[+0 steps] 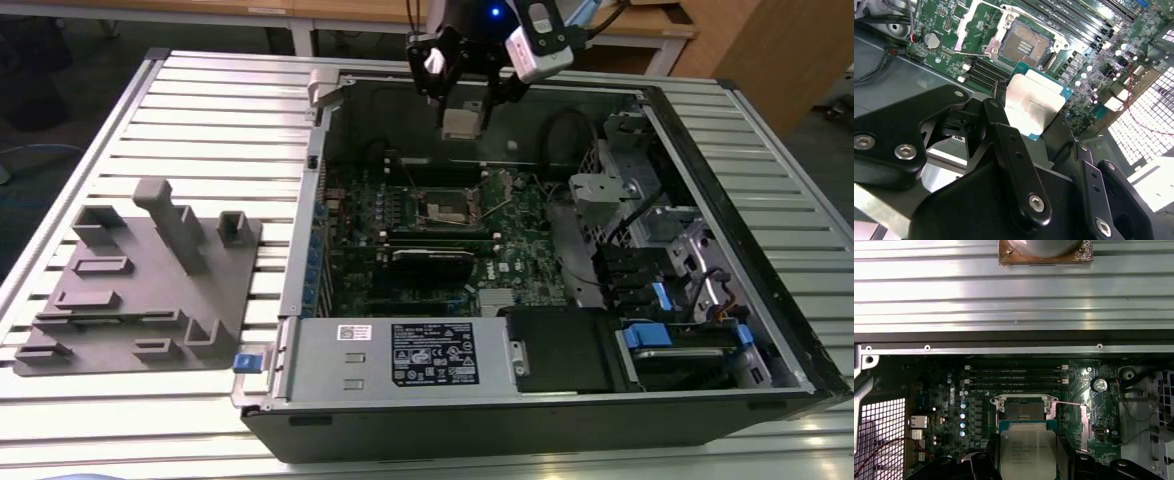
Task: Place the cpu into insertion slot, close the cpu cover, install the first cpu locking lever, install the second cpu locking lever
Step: 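Place the cpu into insertion slot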
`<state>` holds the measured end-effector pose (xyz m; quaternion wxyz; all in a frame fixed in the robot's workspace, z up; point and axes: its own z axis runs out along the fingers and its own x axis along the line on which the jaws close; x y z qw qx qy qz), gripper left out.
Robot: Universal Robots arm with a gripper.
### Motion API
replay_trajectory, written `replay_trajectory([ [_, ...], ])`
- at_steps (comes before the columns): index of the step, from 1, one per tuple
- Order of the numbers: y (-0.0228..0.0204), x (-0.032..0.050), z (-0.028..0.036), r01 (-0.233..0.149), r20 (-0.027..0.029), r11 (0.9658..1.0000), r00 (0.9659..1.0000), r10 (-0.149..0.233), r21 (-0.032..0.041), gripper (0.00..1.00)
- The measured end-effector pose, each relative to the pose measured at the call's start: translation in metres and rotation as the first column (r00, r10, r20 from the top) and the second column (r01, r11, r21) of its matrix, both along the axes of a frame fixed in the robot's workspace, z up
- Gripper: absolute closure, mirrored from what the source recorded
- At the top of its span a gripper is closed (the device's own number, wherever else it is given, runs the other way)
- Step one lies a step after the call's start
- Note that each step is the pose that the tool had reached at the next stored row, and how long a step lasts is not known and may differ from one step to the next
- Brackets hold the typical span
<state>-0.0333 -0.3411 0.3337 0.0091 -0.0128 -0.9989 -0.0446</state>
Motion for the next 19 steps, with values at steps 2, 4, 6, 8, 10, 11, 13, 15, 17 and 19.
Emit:
replay_trajectory([
  [2,0.0,-0.0001,0.0,0.0,0.0,1.0,1.0,0.0,0.0,0.46],
  [4,0.0,-0.0001,-0.0007,0.0,0.0001,1.0,1.0,0.0,0.0002,0.46],
  [6,0.0,-0.0001,-0.0026,0.0,0.0002,1.0,1.0,0.0,0.0001,0.46],
  [8,0.0,-0.0001,-0.0053,0.0,0.0003,1.0,1.0,0.0,0.0001,0.46],
  [10,0.0,-0.0001,-0.008,0.0,0.0005,1.0,1.0,0.0,0.0,0.46],
  [11,0.0,-0.0001,-0.009,0.0,0.0006,1.0,1.0,0.0,0.0001,0.46],
  [13,0.0,-0.0001,-0.0096,0.0,0.0006,1.0,1.0,0.0,-0.0002,0.46],
  [15,0.0,-0.0001,-0.0097,0.0,0.0005,1.0,1.0,0.0,-0.0002,0.46],
  [17,0.0,-0.0001,-0.0098,0.0,0.0006,1.0,1.0,0.0,0.0,0.46],
  [19,0.0,-0.0001,-0.0098,0.0,0.0006,1.0,1.0,0.0,0.0,0.46],
])
